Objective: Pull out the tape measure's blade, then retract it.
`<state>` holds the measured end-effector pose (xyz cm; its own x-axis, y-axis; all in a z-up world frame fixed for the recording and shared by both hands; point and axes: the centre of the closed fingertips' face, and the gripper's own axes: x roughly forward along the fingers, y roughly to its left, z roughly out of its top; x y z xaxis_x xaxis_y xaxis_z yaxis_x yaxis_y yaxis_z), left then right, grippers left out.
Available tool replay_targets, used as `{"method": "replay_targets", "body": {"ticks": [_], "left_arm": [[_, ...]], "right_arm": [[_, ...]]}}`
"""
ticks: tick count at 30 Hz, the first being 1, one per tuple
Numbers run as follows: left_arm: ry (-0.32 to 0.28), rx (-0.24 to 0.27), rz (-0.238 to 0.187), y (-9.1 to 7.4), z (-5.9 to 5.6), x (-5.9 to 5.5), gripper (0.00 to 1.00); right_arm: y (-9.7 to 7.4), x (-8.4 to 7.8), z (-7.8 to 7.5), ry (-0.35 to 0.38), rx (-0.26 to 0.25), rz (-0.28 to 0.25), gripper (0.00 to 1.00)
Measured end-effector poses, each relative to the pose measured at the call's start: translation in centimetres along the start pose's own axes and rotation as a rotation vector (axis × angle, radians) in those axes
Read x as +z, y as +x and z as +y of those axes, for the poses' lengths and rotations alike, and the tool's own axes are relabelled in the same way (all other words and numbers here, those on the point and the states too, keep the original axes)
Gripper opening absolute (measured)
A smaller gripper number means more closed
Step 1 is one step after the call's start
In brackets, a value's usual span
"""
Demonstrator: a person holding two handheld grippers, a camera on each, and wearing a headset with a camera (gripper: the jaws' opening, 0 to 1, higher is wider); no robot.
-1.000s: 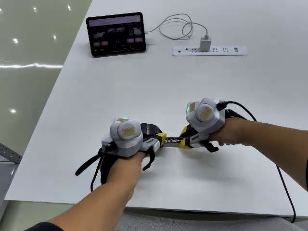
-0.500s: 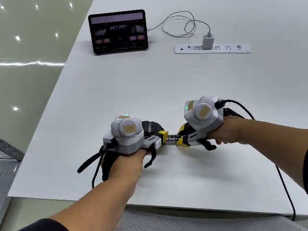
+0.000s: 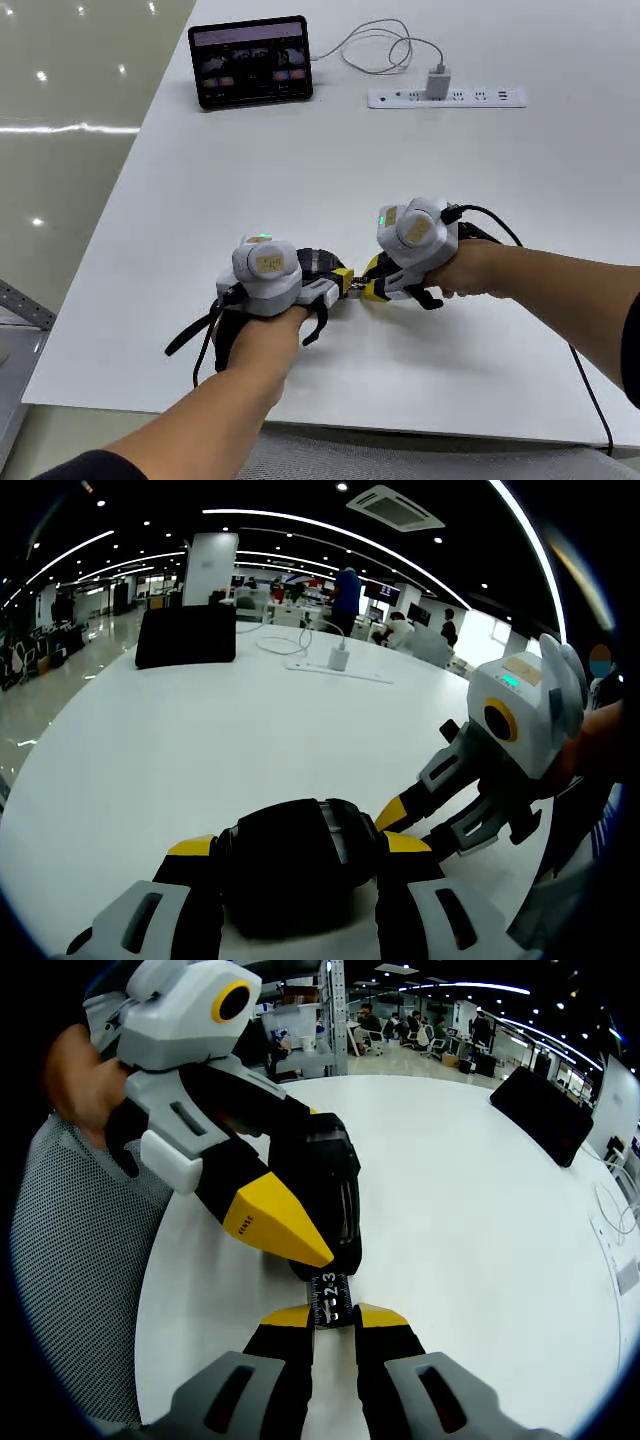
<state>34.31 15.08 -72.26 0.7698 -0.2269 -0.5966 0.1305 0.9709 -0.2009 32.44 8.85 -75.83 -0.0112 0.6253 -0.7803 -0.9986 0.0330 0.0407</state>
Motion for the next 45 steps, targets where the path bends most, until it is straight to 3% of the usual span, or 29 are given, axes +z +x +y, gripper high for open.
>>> {"method": "replay_targets", "body": {"ticks": [19, 45], "left_arm": [[0.010, -0.026, 0.013, 0.0, 0.0, -0.1, 0.58], [0.025, -0.045, 0.012, -0.1, -0.2, -0.1, 0.60]], "right_arm": [[1.1, 1.1, 0.2, 0.009, 0.027, 0.007, 0.11], [1.2, 1.2, 0.4, 0.012, 0.005, 0.003, 0.12]]}}
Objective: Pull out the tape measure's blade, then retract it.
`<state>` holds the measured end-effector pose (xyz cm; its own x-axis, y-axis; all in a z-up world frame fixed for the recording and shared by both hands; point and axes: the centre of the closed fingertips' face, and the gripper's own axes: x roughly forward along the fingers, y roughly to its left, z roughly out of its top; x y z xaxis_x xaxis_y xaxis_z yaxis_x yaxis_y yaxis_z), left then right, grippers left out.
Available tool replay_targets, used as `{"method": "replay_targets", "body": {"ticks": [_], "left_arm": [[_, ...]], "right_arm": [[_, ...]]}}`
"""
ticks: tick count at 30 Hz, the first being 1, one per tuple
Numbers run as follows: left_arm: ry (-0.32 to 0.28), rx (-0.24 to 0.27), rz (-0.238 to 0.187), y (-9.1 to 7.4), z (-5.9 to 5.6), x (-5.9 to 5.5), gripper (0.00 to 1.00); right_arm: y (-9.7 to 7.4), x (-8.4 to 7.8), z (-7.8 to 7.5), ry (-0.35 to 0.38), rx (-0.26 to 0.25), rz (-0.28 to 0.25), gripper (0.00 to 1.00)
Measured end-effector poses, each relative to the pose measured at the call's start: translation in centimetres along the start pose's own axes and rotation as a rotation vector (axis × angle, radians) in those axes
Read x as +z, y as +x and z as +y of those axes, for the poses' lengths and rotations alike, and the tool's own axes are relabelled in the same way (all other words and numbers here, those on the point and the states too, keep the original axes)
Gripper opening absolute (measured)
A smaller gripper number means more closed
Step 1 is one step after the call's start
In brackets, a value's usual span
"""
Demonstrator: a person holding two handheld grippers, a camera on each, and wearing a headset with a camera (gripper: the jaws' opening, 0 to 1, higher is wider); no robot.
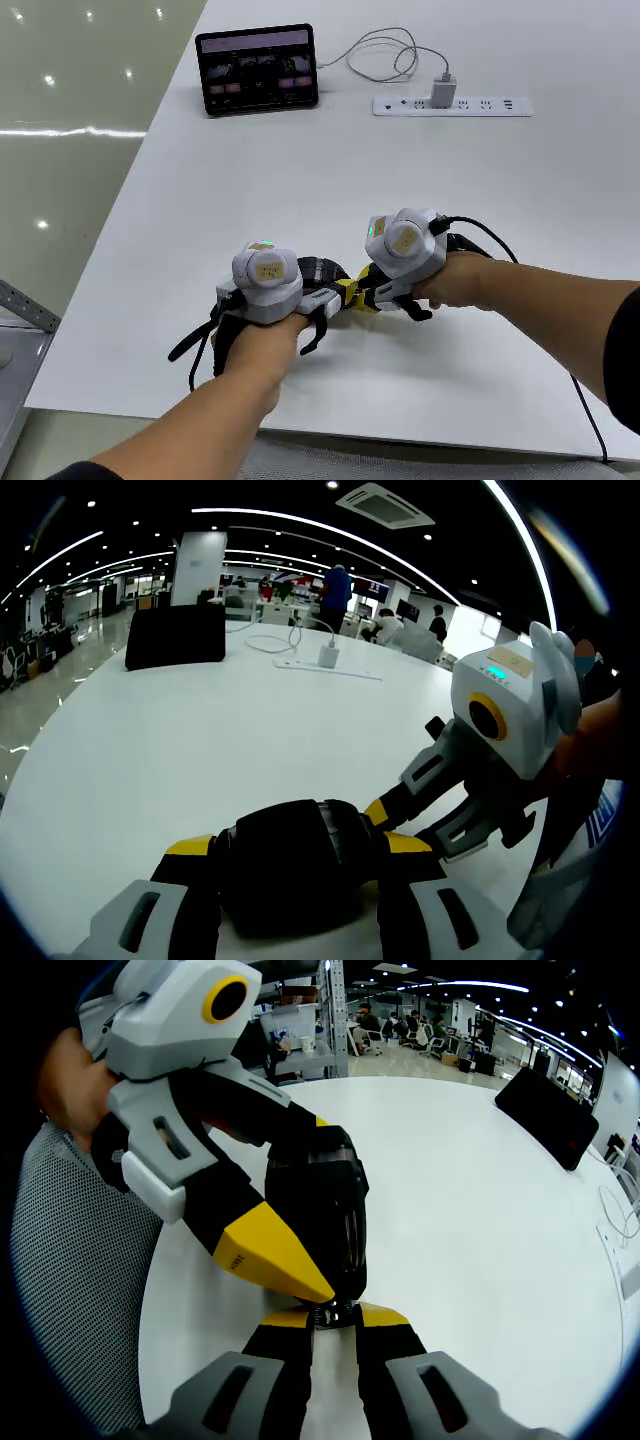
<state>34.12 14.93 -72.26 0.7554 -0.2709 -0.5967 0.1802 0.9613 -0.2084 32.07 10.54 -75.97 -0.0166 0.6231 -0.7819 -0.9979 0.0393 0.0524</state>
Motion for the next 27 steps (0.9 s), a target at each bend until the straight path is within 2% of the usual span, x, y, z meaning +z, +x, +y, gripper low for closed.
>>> {"method": "replay_targets", "body": {"ticks": [11, 16, 18, 20, 22, 25, 27], "left_arm": [[-0.003, -0.009, 0.012, 0.1, 0.1, 0.0, 0.61], [-0.010, -0.020, 0.030, 0.1, 0.0, -0.3, 0.62], [-0.035, -0.006, 0.050, 0.0, 0.5, -0.7, 0.68], [-0.043, -0.006, 0.043, 0.0, 0.9, -0.7, 0.77], [-0.045, -0.029, 0.059, 0.1, 0.8, -1.1, 0.85], [-0.020, -0.020, 0.053, 0.1, 1.1, -1.0, 1.00], [-0.016, -0.050, 0.047, 0.1, 0.7, -0.8, 1.00]], "right_arm": [[0.1, 0.0, 0.1, -0.041, -0.009, 0.010, 0.12], [0.0, 0.0, 0.1, -0.051, -0.003, 0.007, 0.13], [-0.2, -0.1, 0.1, -0.054, 0.001, 0.012, 0.13], [-0.4, -0.4, -0.1, -0.044, 0.002, 0.016, 0.16], [-0.5, -0.6, 0.0, -0.035, 0.010, 0.015, 0.19], [-0.8, -0.8, 0.1, -0.032, 0.017, 0.017, 0.25], [-0.9, -0.8, 0.2, -0.015, 0.027, 0.012, 0.31]]}}
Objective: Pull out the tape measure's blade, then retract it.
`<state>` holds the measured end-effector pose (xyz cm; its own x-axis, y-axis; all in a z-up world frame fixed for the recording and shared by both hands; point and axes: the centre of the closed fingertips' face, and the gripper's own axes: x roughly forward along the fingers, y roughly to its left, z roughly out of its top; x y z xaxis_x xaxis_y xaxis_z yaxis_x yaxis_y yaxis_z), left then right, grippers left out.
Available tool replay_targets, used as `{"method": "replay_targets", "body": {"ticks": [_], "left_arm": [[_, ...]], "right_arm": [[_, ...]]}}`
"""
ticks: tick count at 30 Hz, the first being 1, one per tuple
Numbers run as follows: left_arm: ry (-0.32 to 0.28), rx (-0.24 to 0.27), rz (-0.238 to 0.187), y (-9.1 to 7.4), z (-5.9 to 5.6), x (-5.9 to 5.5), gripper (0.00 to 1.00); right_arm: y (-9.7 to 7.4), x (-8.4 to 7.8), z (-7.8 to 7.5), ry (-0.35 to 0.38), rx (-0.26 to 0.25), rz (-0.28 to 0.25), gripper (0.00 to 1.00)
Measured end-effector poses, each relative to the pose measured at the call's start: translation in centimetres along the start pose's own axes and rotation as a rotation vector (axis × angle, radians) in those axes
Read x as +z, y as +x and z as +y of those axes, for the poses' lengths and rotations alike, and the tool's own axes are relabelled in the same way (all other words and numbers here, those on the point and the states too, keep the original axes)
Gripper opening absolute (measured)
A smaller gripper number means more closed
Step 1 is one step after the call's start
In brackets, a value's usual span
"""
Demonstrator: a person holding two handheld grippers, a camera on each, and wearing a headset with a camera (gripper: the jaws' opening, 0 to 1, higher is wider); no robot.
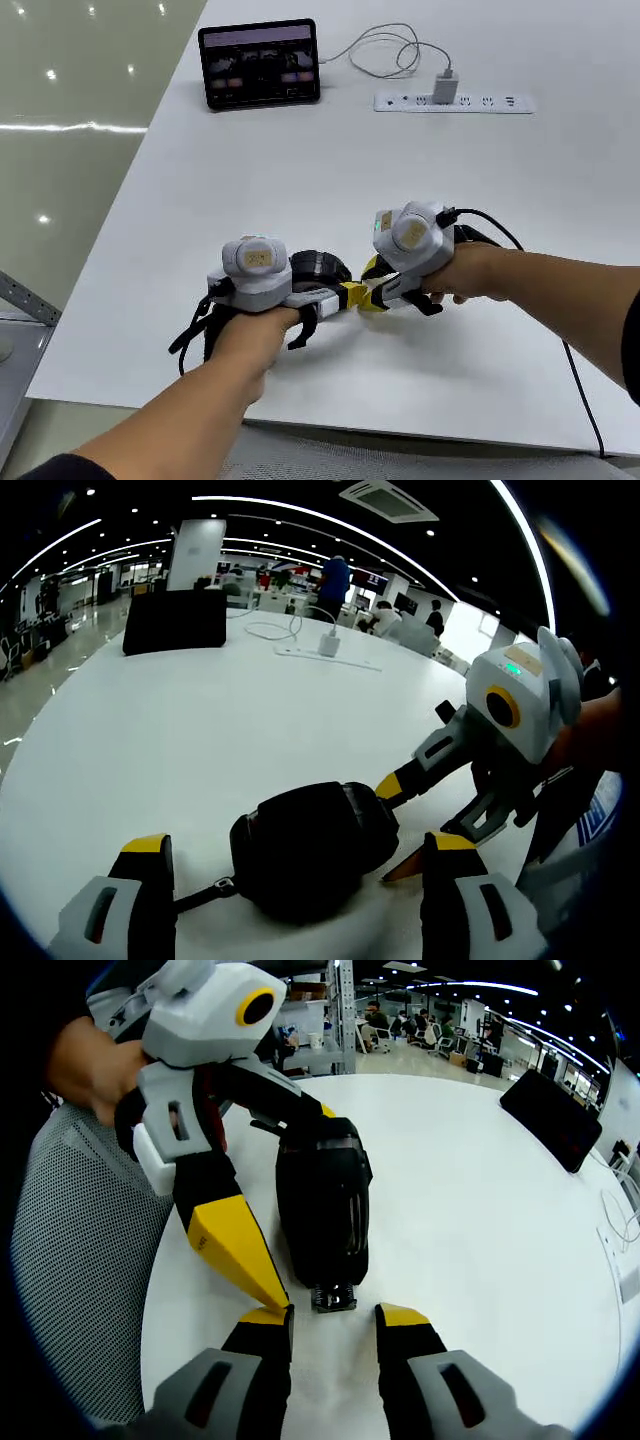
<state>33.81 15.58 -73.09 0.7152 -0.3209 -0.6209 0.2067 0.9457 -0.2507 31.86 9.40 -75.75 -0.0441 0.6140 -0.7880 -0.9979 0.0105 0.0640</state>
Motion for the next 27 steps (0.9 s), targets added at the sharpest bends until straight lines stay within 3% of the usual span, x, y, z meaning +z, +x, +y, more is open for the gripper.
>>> {"method": "replay_targets", "body": {"ticks": [6, 8, 13, 17, 19, 23, 25, 27], "left_arm": [[0.047, -0.020, 0.007, -0.1, -0.3, 0.2, 1.00], [0.061, -0.055, 0.029, -0.3, -0.8, -0.1, 1.00], [0.076, -0.066, 0.042, -0.7, -0.4, -0.4, 1.00], [0.068, -0.098, 0.059, -1.0, -0.6, -0.6, 1.00], [0.057, -0.110, 0.057, -1.1, -0.6, -0.4, 1.00], [0.078, -0.134, 0.060, -1.3, -0.9, -0.2, 1.00], [0.113, -0.158, 0.043, -1.5, -1.3, 0.1, 1.00], [0.125, -0.182, 0.030, -1.6, -1.6, 0.3, 1.00]], "right_arm": [[-0.3, 0.0, 0.3, 0.003, 0.009, -0.006, 0.42], [-0.4, 0.1, 0.5, 0.014, 0.018, -0.014, 0.47], [-0.9, 0.5, 0.7, 0.040, 0.015, -0.037, 0.55], [-1.3, 1.0, 1.1, 0.071, 0.007, -0.074, 0.75], [-1.5, 1.1, 1.2, 0.084, 0.004, -0.084, 0.76], [-1.8, 1.4, 1.5, 0.140, 0.002, -0.121, 0.90], [-2.2, 1.5, 1.8, 0.198, 0.013, -0.148, 0.96], [-2.6, 1.3, 1.7, 0.203, 0.003, -0.154, 1.00]]}}
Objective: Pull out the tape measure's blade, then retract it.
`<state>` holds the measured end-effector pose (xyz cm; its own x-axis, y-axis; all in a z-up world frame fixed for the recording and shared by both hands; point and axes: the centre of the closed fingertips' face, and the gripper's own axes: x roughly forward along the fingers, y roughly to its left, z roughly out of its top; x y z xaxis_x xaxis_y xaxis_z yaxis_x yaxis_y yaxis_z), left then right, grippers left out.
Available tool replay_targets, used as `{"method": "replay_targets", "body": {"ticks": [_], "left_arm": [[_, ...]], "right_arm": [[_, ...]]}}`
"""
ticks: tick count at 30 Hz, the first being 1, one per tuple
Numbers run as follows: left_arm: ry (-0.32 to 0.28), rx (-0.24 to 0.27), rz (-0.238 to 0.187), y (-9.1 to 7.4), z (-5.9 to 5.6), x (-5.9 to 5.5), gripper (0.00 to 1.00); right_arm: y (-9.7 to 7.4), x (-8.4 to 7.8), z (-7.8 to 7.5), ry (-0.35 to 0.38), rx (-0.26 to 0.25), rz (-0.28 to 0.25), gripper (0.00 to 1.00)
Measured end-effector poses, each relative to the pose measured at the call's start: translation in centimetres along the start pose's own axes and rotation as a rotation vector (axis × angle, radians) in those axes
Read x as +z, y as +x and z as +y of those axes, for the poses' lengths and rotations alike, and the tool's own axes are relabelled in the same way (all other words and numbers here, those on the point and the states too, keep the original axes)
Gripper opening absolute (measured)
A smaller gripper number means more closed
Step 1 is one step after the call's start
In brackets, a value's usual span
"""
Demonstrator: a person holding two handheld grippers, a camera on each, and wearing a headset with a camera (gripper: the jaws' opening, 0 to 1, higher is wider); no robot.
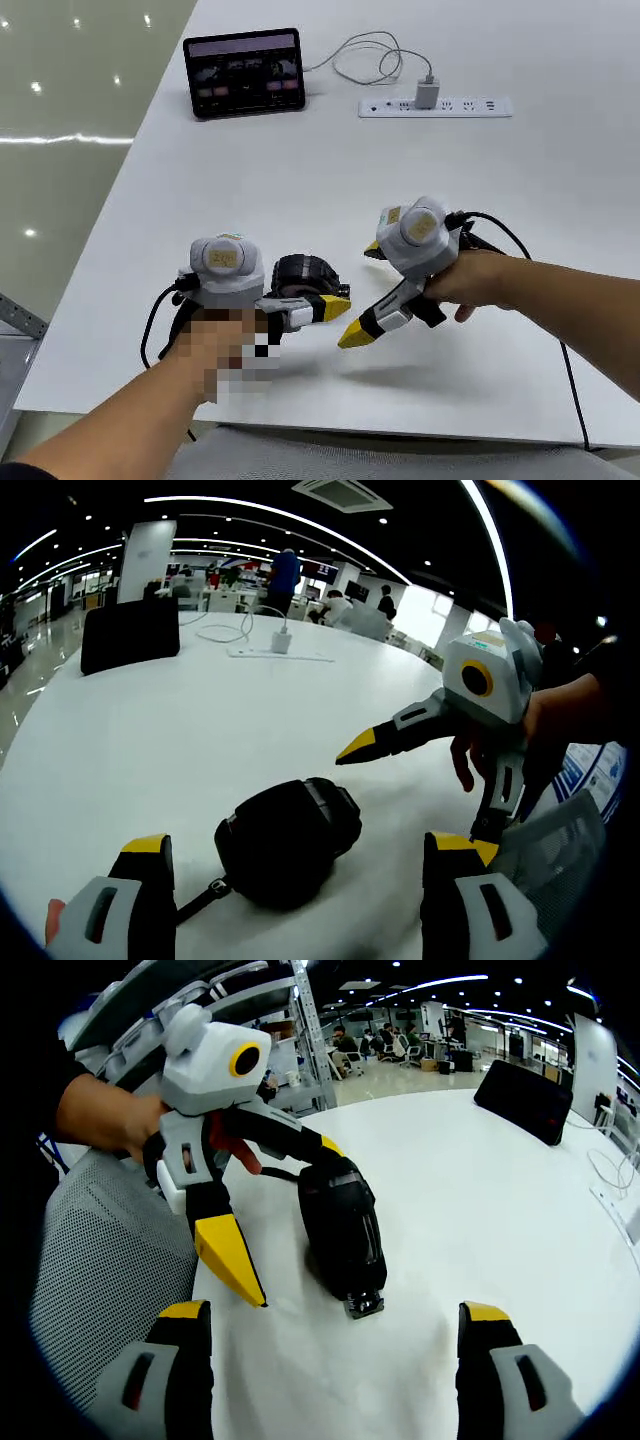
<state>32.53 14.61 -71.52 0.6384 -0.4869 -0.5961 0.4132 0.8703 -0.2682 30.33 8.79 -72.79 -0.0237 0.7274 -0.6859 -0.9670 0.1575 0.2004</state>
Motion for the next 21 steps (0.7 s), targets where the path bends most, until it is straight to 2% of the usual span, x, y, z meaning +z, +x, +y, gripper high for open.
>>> {"method": "replay_targets", "body": {"ticks": [5, 8, 10, 14, 16, 21], "left_arm": [[0.019, -0.026, -0.001, -0.4, 0.0, -0.1, 1.00], [0.059, -0.021, 0.048, -0.4, 0.4, -0.9, 1.00], [0.052, -0.023, 0.057, -0.7, 0.4, -0.9, 1.00], [0.082, -0.036, 0.043, -1.0, 0.3, -0.7, 1.00], [0.113, -0.038, 0.052, -1.4, 0.4, -0.7, 1.00], [0.143, -0.043, 0.063, -2.0, 0.8, -0.5, 1.00]], "right_arm": [[-1.4, -0.7, 0.0, 0.020, -0.024, -0.023, 1.00], [-1.9, -1.3, -0.1, 0.024, -0.048, -0.025, 1.00], [-2.6, -1.1, -0.1, 0.030, -0.071, -0.052, 1.00], [-3.7, -1.2, -0.3, 0.047, -0.101, -0.081, 1.00], [-4.4, -1.5, -0.5, 0.050, -0.117, -0.088, 1.00], [-5.7, -2.0, -0.9, 0.059, -0.154, -0.104, 1.00]]}}
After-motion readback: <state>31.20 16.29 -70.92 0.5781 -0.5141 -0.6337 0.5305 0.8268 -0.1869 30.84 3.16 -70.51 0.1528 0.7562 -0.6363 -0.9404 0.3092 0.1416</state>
